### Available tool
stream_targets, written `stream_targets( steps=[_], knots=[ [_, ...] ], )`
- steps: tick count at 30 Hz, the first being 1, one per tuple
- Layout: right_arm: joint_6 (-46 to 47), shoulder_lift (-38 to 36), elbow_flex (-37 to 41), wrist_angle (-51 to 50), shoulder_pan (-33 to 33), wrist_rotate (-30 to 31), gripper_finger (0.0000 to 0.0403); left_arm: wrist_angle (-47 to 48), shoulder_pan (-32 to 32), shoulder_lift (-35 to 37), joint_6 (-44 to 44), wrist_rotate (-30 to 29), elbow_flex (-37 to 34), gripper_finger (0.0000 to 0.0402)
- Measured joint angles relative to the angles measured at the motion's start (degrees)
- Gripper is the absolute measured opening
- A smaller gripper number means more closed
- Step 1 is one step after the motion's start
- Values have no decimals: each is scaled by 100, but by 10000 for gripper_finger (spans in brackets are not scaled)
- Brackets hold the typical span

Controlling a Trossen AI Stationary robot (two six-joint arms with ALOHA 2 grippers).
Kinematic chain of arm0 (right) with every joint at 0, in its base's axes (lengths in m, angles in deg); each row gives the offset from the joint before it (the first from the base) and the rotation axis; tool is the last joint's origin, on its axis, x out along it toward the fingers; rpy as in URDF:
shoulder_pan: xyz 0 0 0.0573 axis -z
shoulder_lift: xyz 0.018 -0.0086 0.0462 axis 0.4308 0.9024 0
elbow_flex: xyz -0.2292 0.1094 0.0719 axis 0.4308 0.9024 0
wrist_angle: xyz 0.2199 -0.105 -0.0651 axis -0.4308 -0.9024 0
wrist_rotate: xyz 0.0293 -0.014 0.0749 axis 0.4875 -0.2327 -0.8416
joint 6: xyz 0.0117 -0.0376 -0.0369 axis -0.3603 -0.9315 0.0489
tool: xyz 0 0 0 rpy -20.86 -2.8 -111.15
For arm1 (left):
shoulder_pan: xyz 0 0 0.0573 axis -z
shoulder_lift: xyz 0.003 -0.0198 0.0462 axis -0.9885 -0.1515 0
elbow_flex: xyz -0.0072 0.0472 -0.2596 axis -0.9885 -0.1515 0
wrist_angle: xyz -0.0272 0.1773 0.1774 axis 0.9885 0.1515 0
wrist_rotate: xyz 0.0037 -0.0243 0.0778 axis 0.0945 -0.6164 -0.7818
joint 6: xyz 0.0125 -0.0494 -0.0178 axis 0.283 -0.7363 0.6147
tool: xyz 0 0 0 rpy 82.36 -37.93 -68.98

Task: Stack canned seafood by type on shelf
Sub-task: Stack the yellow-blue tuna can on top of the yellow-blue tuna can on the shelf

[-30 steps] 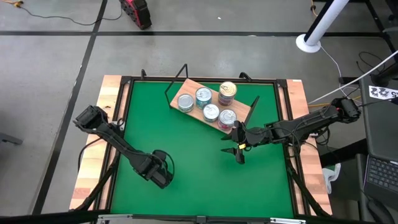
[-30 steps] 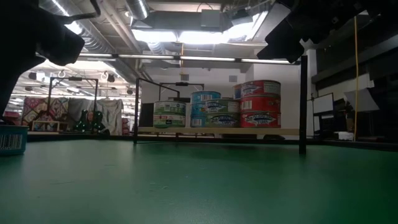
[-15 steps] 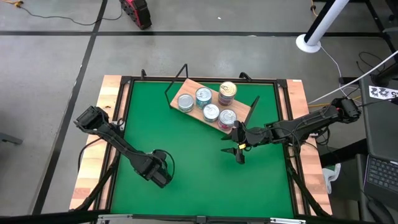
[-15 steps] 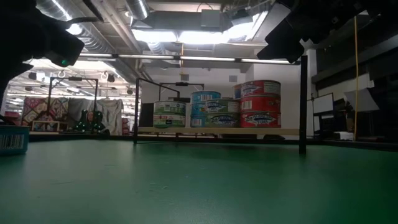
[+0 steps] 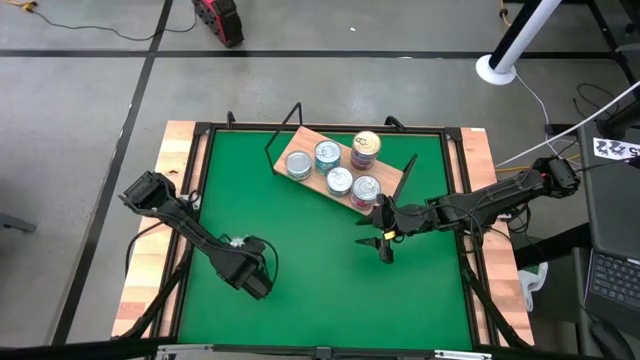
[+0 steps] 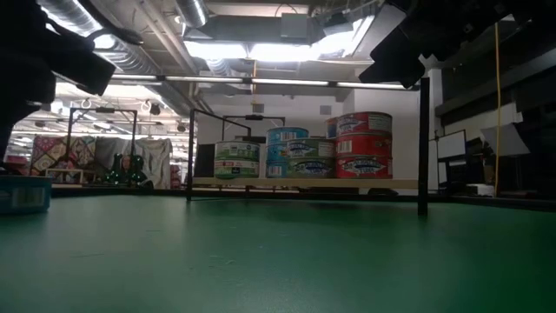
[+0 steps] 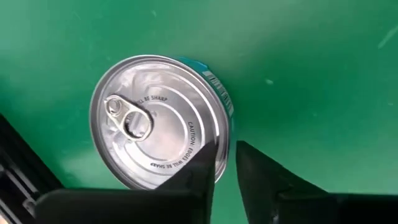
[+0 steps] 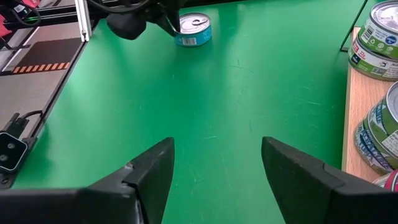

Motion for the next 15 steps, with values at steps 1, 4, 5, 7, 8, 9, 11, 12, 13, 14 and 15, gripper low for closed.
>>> stream_targets(
  steps=[1, 4, 5, 7, 8, 9, 11, 12, 13, 14, 15],
  knots=[
    [-2, 0, 0, 0, 0, 0, 241, 31, 0, 0, 6, -46, -2, 52],
    [-2, 0, 0, 0, 1, 0, 241, 82, 0, -2, 13, -178, -2, 22],
    [-2, 0, 0, 0, 1, 0, 241, 86, 0, -2, 12, -229, -2, 12],
    [-2, 0, 0, 0, 1, 0, 241, 89, 0, -2, 13, -338, -2, 4],
    [-2, 0, 0, 0, 2, 0, 241, 87, 0, -2, 29, -385, -2, 5],
    [-2, 0, 0, 0, 2, 0, 241, 84, 0, -2, 96, -424, -2, 6],
    [-1, 0, 0, 0, 0, 0, 241, 80, -7, -2, 243, -472, -2, 4],
    [-2, 0, 0, 0, 2, 0, 241, 80, -9, -2, 297, -499, -2, 2],
    [-2, 0, 0, 0, 1, 0, 241, 80, -17, -2, 349, -536, -2, 2],
    [-2, 0, 0, 0, 2, 0, 241, 76, -32, -2, 416, -557, -2, 2],
    [-1, 0, 0, 1, 2, 0, 241, 76, -55, -2, 476, -565, -2, 2]
  ],
)
